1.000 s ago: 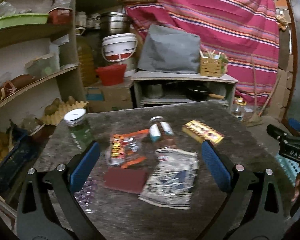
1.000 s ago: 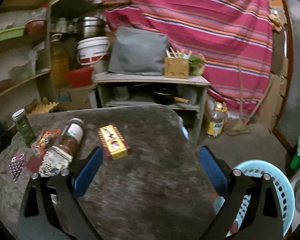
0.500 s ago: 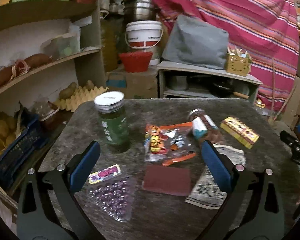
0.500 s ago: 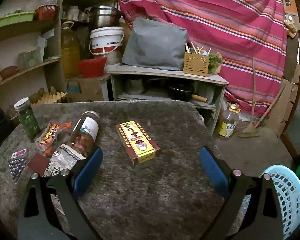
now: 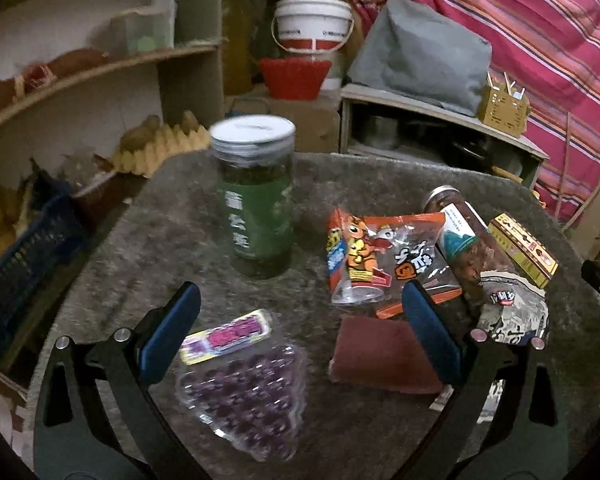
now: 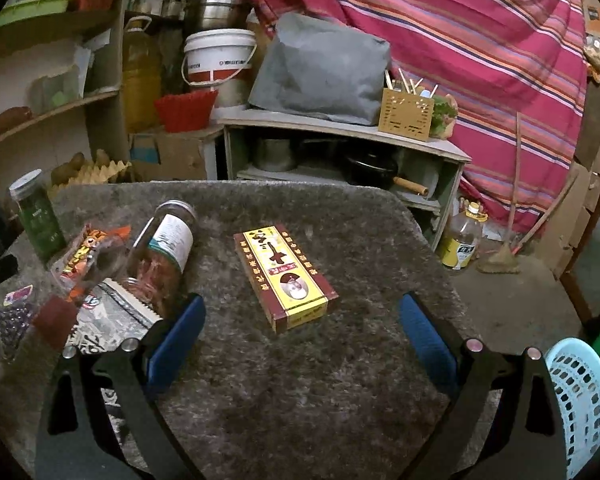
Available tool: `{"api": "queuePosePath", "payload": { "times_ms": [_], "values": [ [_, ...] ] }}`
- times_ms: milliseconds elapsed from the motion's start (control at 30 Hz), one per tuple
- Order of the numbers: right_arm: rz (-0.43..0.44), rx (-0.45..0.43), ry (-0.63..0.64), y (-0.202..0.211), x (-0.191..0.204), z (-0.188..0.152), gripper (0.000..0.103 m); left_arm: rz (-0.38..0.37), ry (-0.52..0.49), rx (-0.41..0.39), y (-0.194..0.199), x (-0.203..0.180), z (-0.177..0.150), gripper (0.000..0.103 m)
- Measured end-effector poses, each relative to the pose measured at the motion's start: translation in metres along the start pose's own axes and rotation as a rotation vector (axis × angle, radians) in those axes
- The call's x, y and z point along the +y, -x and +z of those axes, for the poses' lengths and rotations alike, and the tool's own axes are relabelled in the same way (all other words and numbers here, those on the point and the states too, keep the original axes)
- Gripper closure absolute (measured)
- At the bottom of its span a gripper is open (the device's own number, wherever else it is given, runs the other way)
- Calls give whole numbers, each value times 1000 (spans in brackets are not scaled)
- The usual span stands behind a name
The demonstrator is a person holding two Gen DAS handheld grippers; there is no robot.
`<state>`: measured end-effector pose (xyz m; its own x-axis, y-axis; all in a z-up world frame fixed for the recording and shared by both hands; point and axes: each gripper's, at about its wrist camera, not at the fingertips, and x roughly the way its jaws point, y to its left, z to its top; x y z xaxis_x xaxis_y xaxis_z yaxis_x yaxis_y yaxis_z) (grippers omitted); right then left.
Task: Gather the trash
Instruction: 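Move the left tool to the orange cartoon snack bag while the right tool moves to the white printed bag, then grasp the orange cartoon bag with the left tool while the right tool grasps the white printed bag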
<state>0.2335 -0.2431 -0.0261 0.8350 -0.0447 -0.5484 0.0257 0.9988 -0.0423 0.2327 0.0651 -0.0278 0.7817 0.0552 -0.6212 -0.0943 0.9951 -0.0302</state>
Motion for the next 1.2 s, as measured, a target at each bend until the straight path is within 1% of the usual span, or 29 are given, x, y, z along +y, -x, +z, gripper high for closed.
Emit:
{"api": "queuePosePath", "payload": {
  "times_ms": [67, 133, 200, 233, 267, 300, 333, 367, 433, 467, 500, 533, 567, 600, 633, 700, 800, 1033, 1200],
  "values": [
    [1, 3, -4, -5, -1, 3, 8, -9, -6, 1, -7, -8, 2, 6],
    [9, 8, -10, -10, -3, 5, 8, -16, -18, 8, -15, -17, 6, 8],
    [13, 13, 0, -14, -3, 5, 8, -21, -50, 19, -25, -26, 10, 19],
    [8, 16, 14, -17, -2, 5, 8, -7, -70, 29, -31, -31, 11, 24],
    [3, 19, 25, -18, -1, 5, 8, 3, -77, 36, -35, -31, 12, 26],
    [-1, 22, 38, -21, -1, 5, 8, 4, -78, 47, -39, -31, 12, 31],
    [-6, 26, 48, -23, -1, 6, 8, -5, -70, 63, -44, -29, 13, 37],
    [-10, 28, 52, -25, -2, 6, 8, -10, -63, 73, -47, -27, 13, 41],
    [-11, 30, 53, -28, -4, 9, 8, -21, -60, 104, -54, -25, 13, 57],
    [-9, 30, 50, -28, -4, 9, 8, -19, -64, 112, -57, -24, 11, 61],
    [-5, 29, 44, -29, -5, 11, 8, -19, -67, 121, -59, -24, 10, 70],
    [1, 26, 38, -29, -4, 13, 8, -31, -70, 135, -61, -24, 8, 79],
    [4, 23, 34, -29, -3, 14, 8, -45, -72, 142, -63, -24, 7, 85],
    [7, 19, 32, -29, -1, 15, 8, -63, -75, 145, -63, -25, 5, 95],
    [13, 13, 31, -27, 1, 16, 8, -70, -81, 140, -62, -26, 5, 98],
    [14, 7, 35, -26, 6, 16, 8, -54, -91, 117, -58, -27, 5, 101],
    [15, -3, 48, -23, 15, 17, 8, -53, -74, 84, -47, -22, 8, 103],
    [33, -14, 85, -12, 39, 20, 8, -8, -84, -21, -4, -10, 13, 103],
    [72, -9, 82, -3, 62, 19, 8, 4, -75, -59, 19, 4, 15, 103]
  ]
}}
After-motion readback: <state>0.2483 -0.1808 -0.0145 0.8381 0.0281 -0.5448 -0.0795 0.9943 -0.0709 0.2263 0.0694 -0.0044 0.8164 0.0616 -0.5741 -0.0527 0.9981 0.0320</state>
